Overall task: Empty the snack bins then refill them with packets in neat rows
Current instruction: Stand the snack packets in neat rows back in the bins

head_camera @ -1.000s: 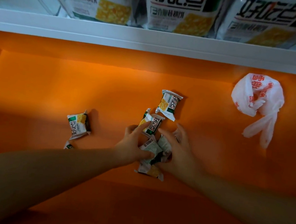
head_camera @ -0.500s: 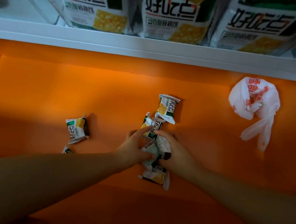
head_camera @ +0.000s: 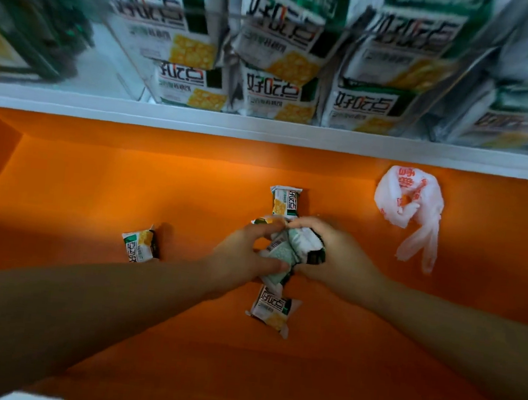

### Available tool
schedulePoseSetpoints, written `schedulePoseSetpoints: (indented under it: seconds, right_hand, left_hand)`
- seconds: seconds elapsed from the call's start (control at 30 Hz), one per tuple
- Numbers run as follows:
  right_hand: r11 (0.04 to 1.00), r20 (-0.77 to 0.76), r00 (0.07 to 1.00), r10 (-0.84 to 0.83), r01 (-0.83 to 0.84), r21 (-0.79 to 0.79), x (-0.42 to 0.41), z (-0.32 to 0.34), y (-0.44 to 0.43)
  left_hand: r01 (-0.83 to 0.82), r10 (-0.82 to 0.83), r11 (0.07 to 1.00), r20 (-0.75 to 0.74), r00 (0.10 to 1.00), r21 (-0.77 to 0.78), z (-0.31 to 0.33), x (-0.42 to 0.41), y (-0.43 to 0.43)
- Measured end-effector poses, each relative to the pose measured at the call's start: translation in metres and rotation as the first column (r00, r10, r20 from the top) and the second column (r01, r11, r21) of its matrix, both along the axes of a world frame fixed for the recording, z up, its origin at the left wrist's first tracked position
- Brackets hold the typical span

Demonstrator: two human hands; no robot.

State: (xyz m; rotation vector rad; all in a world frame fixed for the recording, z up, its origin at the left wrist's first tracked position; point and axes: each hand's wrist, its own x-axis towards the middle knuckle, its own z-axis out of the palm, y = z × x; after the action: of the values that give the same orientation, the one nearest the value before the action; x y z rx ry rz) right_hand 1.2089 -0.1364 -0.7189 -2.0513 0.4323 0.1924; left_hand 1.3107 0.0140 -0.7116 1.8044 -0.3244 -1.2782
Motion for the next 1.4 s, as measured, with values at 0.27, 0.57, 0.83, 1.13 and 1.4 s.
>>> schedulePoseSetpoints:
  seconds: [0.27,0.57,0.83,1.13,1.4]
  right_hand:
    - [0.985,0.153,0.988,-0.013,0.039,-0.169,-0.046,0.115,0.006]
    - [0.933,0.434,0.901,-0.022,0.174,-0.314,-0.107,0.239,-0.008]
    - [0.824,0.718,0.667,-0.198,0.510,-0.246,-0.099,0.273,-0.098]
    - [0.763,0.558,0.751,-0.353,0.576,-0.293,-0.091,0.258,-0.180]
    - [0.799,0.506,0.753,-0.420,0.571,-0.188,-0.101,0.262,-0.186]
  left_hand:
    - [0.136,-0.077,0.984,0.410,0.909,-0.117,0.103,-0.043,0.008]
    - [0.339,-0.012,0.899,0.758,0.652,-0.276,0.217,-0.085,-0.016]
    - [0.535,0.021,0.825,0.957,0.288,-0.179,0.291,-0.066,-0.132]
    - [0.606,-0.299,0.783,0.940,0.167,0.141,0.293,-0.043,-0.248]
    - [0.491,-0.157,0.866,0.878,0.452,-0.098,0.287,-0.036,-0.254]
